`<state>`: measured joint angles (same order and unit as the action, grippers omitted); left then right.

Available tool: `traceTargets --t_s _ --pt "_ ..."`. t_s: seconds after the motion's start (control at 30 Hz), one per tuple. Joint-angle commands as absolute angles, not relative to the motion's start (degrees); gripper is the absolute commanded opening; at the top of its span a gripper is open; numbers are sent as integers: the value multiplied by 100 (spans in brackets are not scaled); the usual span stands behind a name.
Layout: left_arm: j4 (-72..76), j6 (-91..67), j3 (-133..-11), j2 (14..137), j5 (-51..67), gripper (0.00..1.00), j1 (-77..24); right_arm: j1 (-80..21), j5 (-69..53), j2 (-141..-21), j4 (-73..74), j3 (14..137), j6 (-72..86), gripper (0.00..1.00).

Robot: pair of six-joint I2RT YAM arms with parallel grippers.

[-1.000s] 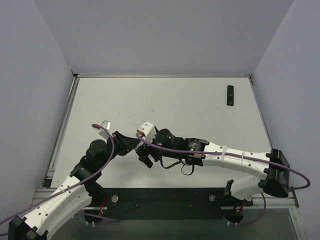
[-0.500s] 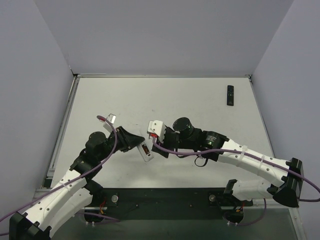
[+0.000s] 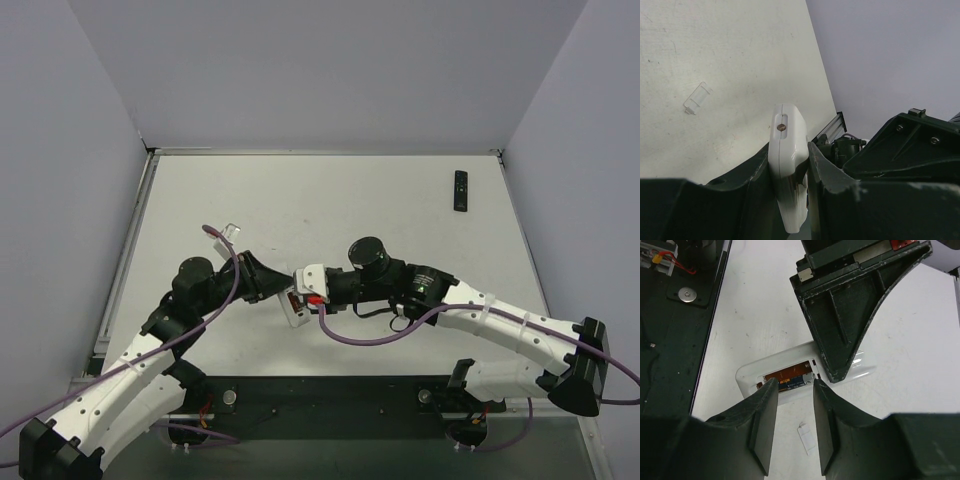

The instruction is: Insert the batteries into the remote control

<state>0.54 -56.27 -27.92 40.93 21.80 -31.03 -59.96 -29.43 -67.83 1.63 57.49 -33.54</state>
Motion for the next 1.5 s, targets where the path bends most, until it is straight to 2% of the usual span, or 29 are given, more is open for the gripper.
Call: traceTargets --t_s 0.0,0.2,0.73,1.13,1.47 --pt "334 -5528 -3129 4078 2417 0 -3076 -5959 -3366 -6996 -106 5950 -3577 28" --pt "325 -5520 -3146 4052 2479 0 -3076 -5924 -3384 -7180 -79 6055 -3604 25" --pt "325 -5493 -3173 4105 2558 0 -3076 -5880 -3419 -7365 -26 6214 -3682 24" --pt "430 -5668 -3112 3955 2496 0 -3041 -5880 -3507 -7506 413 6100 -3639 9" --pt "1406 -6346 -2847 3674 2663 0 -2786 -5889 -3437 -7594 352 5643 -3454 8"
